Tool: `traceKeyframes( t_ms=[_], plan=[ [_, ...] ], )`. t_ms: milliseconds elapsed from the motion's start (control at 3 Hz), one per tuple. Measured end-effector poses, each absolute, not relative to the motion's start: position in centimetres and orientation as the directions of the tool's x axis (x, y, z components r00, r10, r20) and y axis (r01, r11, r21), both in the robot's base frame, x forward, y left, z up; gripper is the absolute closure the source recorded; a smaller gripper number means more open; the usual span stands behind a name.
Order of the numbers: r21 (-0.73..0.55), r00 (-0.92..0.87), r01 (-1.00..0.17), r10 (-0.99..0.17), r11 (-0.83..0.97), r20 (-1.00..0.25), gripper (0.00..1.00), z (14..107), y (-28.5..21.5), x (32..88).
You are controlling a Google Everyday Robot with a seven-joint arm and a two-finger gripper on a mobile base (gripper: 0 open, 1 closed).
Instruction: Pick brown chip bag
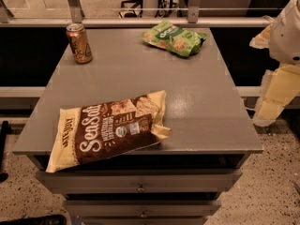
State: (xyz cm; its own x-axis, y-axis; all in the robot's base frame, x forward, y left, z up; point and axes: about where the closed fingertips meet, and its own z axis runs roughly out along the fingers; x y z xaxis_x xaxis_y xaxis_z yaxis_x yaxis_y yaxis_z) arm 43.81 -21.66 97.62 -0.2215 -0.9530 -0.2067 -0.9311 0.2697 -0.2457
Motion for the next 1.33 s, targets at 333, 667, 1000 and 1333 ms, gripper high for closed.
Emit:
traceKeyframes(
  t_ms=[333,667,1000,1333],
  plan=[
    [-0.246,-0.221,-0.931,-0.953,0.270,-0.207,0.00,97.6,-21.7,43.8],
    [-0.233,-0.201,-0.938,-0.952,0.255,-0.233,0.00,97.2,-20.7,44.3],
    [-0.198,-0.144,-0.958,-0.945,0.207,-0.293,0.00,95.7,-16.2,45.8],
    [-0.153,-0.109,-0.974,-0.935,0.169,-0.337,0.00,93.7,-11.2,46.7]
  ],
)
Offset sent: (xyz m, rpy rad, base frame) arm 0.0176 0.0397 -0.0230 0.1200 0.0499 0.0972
